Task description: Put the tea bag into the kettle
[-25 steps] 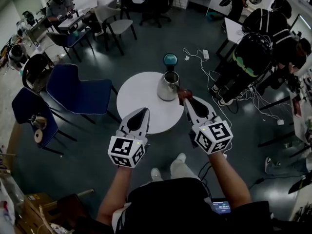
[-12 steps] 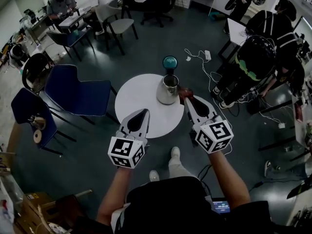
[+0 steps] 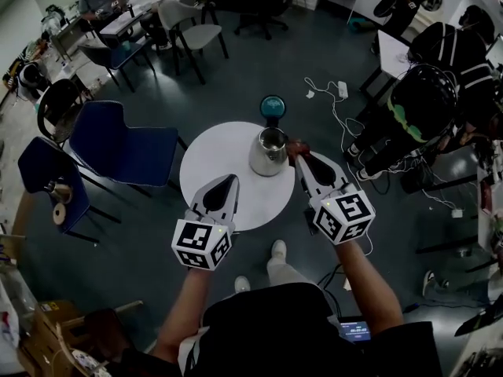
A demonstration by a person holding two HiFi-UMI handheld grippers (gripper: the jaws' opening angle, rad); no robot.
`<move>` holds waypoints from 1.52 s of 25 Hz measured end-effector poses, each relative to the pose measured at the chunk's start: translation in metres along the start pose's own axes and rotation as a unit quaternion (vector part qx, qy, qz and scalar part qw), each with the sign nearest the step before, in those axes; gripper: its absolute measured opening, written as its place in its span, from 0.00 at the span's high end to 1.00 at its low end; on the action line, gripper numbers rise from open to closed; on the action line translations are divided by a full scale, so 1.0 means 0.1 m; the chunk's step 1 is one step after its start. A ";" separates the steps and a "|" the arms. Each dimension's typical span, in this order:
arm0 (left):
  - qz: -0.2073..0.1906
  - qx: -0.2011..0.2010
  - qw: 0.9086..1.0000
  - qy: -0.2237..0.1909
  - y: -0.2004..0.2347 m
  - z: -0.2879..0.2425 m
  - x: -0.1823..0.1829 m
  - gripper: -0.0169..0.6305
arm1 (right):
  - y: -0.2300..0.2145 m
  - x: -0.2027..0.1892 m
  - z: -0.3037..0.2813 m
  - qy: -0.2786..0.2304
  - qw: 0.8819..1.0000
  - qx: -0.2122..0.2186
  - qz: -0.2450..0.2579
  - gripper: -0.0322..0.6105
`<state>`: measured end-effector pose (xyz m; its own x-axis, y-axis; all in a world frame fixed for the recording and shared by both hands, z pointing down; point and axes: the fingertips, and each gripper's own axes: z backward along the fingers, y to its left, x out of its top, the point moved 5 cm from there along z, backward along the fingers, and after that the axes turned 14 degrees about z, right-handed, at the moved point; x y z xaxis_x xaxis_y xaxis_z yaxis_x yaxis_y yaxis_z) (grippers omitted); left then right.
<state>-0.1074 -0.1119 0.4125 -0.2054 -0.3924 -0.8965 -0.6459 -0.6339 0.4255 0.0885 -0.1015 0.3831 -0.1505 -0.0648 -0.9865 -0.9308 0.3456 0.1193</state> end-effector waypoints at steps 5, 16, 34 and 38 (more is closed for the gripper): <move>0.007 0.020 1.000 0.002 0.08 -0.27 -0.04 0.95 | -0.25 -0.13 -0.28 0.012 1.000 0.022 0.001 0.89; 0.019 0.060 0.998 0.006 0.14 -0.74 -0.16 0.95 | -0.73 -0.50 -0.84 0.057 0.995 0.075 0.041 0.89; 0.033 0.144 0.989 -0.020 0.11 -1.24 -0.16 0.95 | -1.20 -1.24 -1.74 0.148 0.969 0.175 0.094 0.89; 0.034 0.158 0.986 -0.026 0.03 -1.32 -0.17 0.95 | -1.28 -1.33 -1.78 0.163 0.962 0.192 0.103 0.89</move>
<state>-0.0091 -0.1950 0.4457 -0.2880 -0.3873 -0.8758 -0.8250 -0.3640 0.4322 0.1682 -0.3041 0.5195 -0.4731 -0.2261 -0.8515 -0.6877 0.6989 0.1966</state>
